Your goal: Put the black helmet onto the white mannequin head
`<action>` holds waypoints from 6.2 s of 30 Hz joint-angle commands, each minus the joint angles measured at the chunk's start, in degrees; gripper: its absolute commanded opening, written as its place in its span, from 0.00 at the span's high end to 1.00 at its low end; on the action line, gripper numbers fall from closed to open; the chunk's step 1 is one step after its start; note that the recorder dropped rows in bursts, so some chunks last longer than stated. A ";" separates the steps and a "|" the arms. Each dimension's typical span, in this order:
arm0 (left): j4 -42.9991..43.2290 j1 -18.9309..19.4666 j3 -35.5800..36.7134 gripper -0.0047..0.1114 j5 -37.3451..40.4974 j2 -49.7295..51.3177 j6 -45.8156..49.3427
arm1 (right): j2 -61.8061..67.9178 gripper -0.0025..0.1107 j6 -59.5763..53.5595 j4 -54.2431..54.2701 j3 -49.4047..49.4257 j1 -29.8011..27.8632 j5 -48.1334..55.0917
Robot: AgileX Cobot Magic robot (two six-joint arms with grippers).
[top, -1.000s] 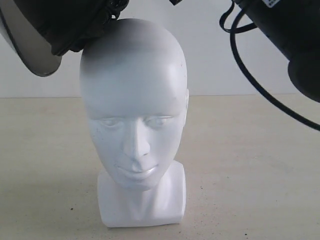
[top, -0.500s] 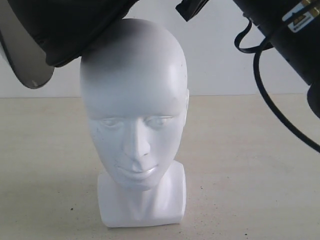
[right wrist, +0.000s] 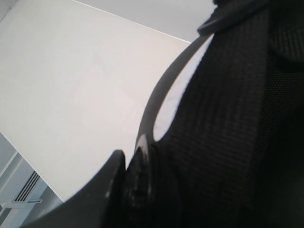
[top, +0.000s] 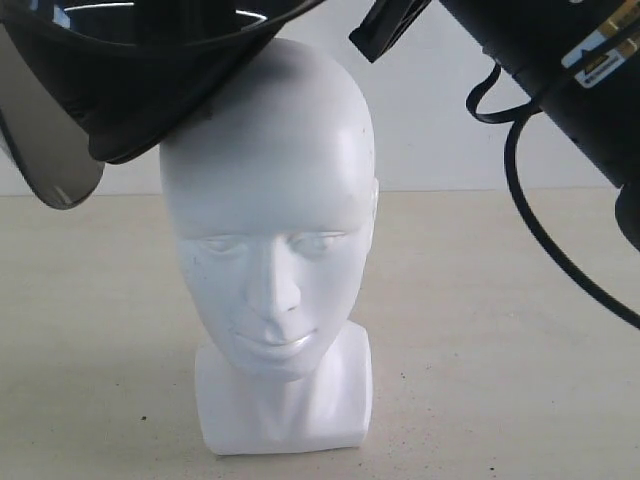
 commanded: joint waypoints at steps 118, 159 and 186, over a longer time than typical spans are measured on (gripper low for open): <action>0.19 0.05 -0.01 0.92 -0.01 -0.22 0.10 | 3.14 0.98 -2.16 -7.29 0.15 -6.84 18.63; -37.68 -0.17 -13.25 0.92 -23.50 8.33 -23.69 | 3.14 0.98 0.03 -6.70 0.15 -6.84 13.55; -55.43 10.63 -80.36 0.92 30.58 82.77 23.28 | 3.14 0.98 -0.06 -3.77 0.15 -6.84 12.00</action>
